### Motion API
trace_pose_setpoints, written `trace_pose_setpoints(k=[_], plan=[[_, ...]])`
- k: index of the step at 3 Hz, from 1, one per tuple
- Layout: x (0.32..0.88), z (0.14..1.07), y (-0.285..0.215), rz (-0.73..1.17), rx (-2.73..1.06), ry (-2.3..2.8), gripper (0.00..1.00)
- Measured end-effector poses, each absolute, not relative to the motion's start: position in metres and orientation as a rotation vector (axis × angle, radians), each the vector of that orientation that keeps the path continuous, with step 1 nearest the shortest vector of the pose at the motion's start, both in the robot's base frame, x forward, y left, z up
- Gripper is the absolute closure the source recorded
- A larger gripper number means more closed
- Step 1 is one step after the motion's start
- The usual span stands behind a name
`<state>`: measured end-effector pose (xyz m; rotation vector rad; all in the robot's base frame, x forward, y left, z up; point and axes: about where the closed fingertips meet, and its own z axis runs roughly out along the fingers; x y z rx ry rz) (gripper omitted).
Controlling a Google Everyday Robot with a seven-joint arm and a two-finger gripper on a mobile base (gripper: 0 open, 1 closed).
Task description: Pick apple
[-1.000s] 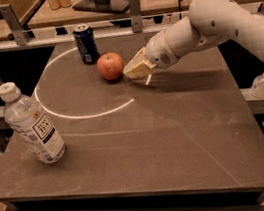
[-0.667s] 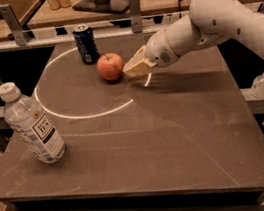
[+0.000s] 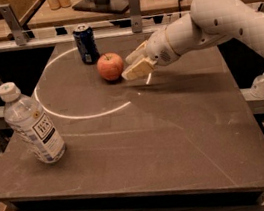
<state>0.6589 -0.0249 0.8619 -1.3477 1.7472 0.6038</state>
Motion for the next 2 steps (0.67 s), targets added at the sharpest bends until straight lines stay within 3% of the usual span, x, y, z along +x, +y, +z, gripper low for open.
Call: trace_pose_setpoints(k=[1,2], plan=[[0.6632,0.8618,-0.0217,0.599,-1.345,1.735,0.00],[0.6699,0.8640,-0.0120,0.614,-1.353,1.705,0.00]])
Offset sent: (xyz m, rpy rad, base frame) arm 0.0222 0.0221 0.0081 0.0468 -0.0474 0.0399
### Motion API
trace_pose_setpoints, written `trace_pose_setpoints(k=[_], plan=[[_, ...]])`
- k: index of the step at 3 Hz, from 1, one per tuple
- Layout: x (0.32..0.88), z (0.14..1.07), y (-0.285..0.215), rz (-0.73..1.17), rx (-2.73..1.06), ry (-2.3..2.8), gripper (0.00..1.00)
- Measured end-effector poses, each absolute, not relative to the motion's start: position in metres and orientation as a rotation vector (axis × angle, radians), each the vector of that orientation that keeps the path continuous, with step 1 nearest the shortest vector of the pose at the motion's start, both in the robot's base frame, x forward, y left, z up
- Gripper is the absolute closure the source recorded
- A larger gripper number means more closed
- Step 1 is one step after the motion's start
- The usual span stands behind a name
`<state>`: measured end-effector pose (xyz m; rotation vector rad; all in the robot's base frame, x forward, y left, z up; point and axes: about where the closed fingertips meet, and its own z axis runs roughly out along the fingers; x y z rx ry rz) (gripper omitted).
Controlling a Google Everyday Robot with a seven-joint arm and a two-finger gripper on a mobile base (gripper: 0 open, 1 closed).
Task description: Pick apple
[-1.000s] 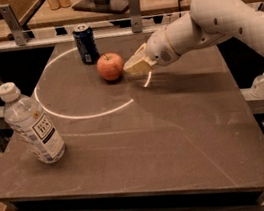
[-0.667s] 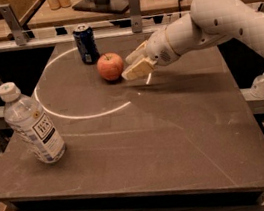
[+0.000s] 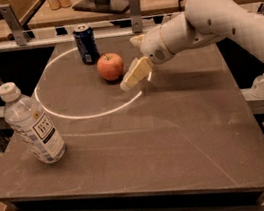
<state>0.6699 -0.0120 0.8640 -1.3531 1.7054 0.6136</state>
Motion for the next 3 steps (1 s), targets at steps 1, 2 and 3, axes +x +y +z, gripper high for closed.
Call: trace_pose_setpoints(k=[1,2,3], plan=[[0.678,0.866,0.001,0.639,-1.362,1.673,0.00],[0.685,0.864,0.015,0.668,-1.377,1.648,0.11],[0.687,0.861,0.025,0.699,-1.403,1.625,0.30]])
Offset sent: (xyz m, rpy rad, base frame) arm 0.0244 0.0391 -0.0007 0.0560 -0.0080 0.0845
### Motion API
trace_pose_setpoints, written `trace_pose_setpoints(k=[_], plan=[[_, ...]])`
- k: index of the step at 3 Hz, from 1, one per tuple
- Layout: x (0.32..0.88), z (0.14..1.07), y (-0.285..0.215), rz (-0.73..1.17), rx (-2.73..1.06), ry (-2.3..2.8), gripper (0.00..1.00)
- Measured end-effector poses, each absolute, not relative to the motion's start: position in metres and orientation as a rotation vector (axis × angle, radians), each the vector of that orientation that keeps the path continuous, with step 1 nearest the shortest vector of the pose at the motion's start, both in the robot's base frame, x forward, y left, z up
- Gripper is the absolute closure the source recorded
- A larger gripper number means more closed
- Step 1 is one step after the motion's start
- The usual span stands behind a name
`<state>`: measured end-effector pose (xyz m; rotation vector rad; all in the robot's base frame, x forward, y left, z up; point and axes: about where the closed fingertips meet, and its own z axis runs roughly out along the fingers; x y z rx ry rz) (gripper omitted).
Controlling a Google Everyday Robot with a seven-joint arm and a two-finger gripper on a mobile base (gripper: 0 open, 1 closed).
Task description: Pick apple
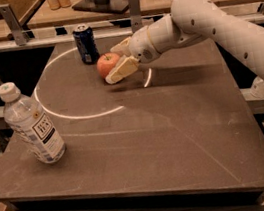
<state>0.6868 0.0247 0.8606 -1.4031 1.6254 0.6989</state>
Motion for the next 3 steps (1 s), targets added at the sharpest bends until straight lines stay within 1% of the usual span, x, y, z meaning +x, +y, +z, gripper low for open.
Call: trace_pose_setpoints(k=[1,2,3], plan=[[0.682,0.871,0.028,0.708,-1.416,1.579,0.63],[0.671,0.900,0.023,0.693,-1.419,1.514,0.84],[0.657,0.934,0.014,0.647,-1.405,1.427,1.00]])
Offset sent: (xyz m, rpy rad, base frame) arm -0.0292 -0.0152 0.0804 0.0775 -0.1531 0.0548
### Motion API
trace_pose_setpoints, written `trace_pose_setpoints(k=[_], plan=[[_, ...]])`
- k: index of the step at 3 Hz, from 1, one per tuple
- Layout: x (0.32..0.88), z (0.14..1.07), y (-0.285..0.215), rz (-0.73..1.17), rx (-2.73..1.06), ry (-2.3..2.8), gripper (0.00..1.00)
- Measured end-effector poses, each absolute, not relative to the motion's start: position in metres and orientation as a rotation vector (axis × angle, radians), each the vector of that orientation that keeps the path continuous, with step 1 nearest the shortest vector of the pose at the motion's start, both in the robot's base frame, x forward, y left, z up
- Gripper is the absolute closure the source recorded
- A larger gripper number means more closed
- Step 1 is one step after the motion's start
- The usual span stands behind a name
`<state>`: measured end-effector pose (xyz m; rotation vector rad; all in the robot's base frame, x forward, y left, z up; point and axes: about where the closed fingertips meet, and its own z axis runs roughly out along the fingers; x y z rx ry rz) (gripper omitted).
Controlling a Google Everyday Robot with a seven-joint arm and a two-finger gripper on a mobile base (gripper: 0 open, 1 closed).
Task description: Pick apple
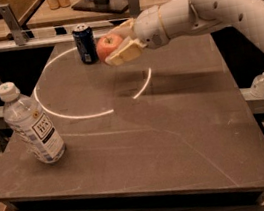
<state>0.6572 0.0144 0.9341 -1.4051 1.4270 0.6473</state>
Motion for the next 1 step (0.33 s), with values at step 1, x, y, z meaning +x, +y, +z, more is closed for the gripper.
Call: trace_pose_setpoints(k=[1], plan=[[0.6566,0.9348,0.0128,0.642,-1.406,1.422,1.00]])
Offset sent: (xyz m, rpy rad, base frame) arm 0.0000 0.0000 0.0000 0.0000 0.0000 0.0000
